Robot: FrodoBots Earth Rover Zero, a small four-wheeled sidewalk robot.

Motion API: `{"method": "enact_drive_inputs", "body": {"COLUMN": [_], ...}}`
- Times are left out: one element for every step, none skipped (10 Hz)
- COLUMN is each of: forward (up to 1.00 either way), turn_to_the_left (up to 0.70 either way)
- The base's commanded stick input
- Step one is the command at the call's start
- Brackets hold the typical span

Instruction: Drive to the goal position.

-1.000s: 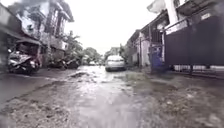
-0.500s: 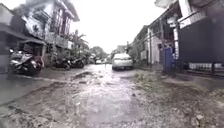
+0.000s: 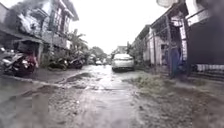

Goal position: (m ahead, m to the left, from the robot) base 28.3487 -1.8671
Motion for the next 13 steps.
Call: {"method": "enact_drive_inputs", "body": {"forward": [1.00,1.00,1.00,1.00,1.00,1.00,1.00,1.00,1.00,1.00,1.00,1.00,1.00], "turn_to_the_left": [0.00,0.00,0.00,0.00,0.00,0.00,0.25,0.08,0.00,0.00,0.00,0.00,0.00]}}
